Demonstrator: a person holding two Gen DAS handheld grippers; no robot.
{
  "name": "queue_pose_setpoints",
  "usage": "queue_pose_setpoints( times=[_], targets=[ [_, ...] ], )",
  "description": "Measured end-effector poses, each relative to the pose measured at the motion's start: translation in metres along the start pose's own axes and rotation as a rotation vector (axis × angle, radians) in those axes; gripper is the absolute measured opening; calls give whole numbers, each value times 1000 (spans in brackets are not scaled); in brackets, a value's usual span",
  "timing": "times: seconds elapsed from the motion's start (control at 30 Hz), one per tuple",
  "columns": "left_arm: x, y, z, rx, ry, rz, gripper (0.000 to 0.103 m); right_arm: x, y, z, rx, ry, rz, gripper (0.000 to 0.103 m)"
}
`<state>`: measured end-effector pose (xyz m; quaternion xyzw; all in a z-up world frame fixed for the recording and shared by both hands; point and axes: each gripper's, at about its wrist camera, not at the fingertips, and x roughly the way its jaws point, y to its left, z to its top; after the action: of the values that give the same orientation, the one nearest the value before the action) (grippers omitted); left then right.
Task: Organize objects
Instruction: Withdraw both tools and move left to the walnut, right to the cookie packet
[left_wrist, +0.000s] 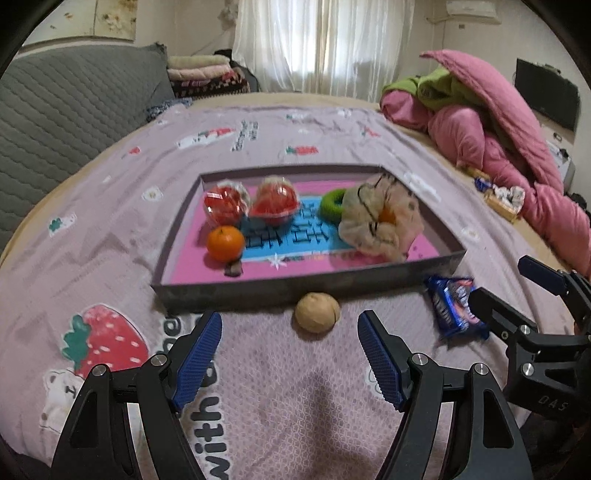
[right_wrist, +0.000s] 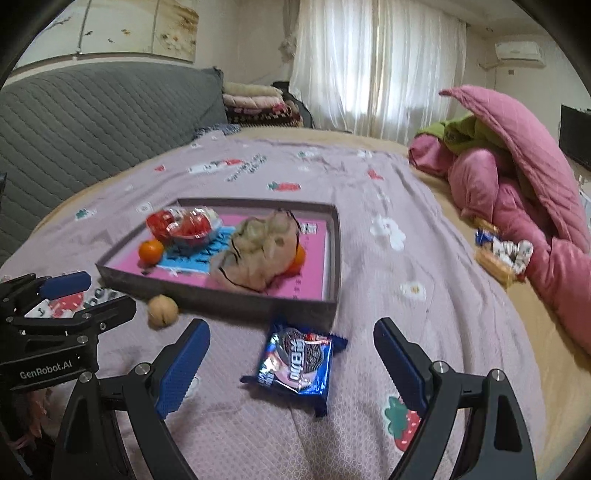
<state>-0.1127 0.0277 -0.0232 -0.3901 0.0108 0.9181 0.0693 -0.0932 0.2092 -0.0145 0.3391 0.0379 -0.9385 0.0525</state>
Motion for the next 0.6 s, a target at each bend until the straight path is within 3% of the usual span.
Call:
queue_pose_setpoints(
  times=[0.43,0.6],
  targets=[
    [47,-5,1,15,65,16,77,52,-11,-6,84,162,-10,90],
    [62,-5,2,5,87,20,77,70,-8,-11,84,238,-54,89]
  ],
)
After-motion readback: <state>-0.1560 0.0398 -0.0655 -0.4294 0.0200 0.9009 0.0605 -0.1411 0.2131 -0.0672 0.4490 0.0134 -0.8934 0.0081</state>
